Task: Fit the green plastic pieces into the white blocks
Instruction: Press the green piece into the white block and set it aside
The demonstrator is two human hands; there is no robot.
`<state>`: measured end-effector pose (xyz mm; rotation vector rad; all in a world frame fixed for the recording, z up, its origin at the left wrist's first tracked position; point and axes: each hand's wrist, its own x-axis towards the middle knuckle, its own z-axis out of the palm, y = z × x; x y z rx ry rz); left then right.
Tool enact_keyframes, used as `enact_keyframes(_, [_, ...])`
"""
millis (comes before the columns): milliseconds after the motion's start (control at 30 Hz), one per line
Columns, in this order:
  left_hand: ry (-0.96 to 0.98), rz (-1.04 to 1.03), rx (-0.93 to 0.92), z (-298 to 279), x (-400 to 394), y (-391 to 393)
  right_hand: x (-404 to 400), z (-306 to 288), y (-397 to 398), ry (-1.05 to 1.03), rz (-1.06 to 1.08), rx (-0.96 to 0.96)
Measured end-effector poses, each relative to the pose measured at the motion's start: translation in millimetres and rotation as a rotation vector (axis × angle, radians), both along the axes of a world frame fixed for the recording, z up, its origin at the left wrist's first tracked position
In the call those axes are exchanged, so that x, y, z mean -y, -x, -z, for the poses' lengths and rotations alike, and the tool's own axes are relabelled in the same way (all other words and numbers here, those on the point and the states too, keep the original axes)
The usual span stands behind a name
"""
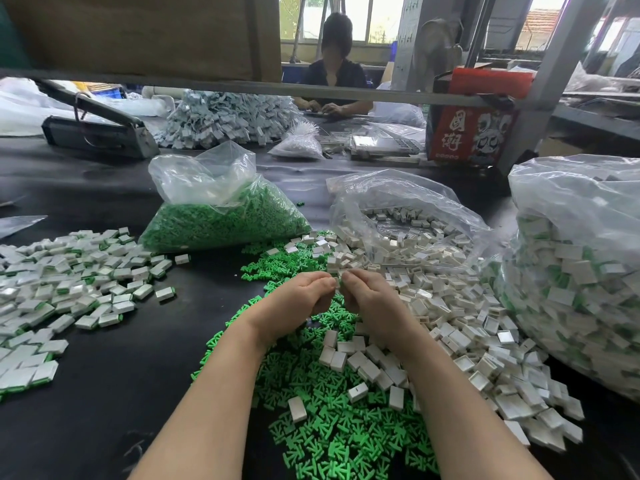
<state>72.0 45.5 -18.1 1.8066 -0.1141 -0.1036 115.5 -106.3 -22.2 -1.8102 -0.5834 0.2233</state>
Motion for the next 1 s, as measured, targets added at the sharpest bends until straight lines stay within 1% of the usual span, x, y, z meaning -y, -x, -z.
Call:
enact_keyframes(133, [0.016, 0.005, -0.003, 1.6, 1.2, -1.1, 0.9, -2.2, -0.6, -0.020, -0.019, -0.008])
enact_keyframes(267, [0.032, -0.035, 0.017, 7.5, 3.7, -4.2, -4.0, 0.6, 1.2, 0.024, 0.049, 0.062])
enact_keyframes(367, [0.076, -0.069, 0.032, 7.6, 7.9, -4.7, -7.0, 2.5, 1.0, 0.016, 0.103, 0.091])
enact_keyframes(567, [0.092, -0.074, 0.040, 9.5, 10.1, -5.1, -6.2, 3.1, 1.5, 0.051, 0.112, 0.107])
enact_keyframes(667, [0.063, -0.080, 0.037, 13.0, 11.9, -7.4, -5.8, 4.3, 2.6, 0.126, 0.116, 0.157])
enact_keyframes(767, [0.053, -0.114, 0.048, 13.4, 16.7, -9.1, -7.9, 7.6, 3.2, 0.249, 0.130, 0.233])
enact_keyframes(833, [-0.017, -0.162, 0.090, 12.4, 20.9, -9.3, -8.7, 9.2, 2.1, 0.310, 0.135, 0.267])
enact_keyframes(900, [-0.093, -0.194, 0.131, 12.3, 24.7, -9.5, -9.0, 10.0, 1.2, 0.310, 0.153, 0.269])
enact_keyframes(1000, [-0.101, -0.213, 0.140, 14.1, 30.6, -10.1, -9.1, 11.6, -0.3, 0.293, 0.186, 0.265])
